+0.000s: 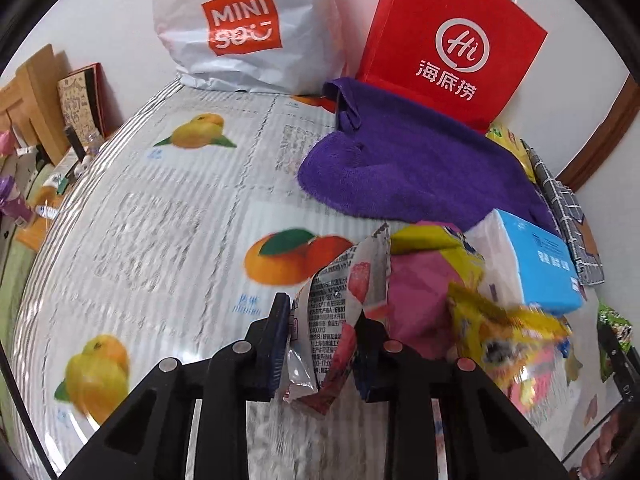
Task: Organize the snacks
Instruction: 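Lift both held snacks and carry them over the purple towel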
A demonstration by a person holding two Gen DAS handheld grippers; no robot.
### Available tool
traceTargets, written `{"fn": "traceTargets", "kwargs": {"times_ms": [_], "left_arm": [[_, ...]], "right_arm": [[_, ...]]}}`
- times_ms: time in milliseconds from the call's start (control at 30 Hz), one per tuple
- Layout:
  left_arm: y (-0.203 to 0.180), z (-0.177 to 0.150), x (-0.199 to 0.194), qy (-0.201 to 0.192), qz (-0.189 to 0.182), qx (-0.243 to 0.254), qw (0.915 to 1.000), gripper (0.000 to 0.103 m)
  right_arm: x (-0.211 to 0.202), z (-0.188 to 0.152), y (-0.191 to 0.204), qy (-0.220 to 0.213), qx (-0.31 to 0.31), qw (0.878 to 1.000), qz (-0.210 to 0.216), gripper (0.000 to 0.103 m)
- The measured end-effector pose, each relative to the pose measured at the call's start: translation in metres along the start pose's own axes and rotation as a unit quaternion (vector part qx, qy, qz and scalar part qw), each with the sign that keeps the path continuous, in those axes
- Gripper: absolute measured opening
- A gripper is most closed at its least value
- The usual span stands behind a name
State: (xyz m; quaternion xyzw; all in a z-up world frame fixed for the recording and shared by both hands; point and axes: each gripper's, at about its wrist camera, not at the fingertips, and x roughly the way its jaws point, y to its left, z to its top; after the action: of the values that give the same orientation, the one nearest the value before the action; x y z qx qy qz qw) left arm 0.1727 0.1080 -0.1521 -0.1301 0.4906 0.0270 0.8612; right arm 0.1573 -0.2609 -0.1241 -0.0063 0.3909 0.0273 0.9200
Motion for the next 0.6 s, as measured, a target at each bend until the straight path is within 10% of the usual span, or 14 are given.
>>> {"fn": "traceTargets", "kwargs": {"times_ms": [600], "left_arm": [[-0.027,-0.053,-0.081,-0.027,-0.061,0.031,0.9973,0.024]], "right_arm": [[-0.047,-0.022,0.021,-0.007,0.008,0.999,0.039,0.053]]}}
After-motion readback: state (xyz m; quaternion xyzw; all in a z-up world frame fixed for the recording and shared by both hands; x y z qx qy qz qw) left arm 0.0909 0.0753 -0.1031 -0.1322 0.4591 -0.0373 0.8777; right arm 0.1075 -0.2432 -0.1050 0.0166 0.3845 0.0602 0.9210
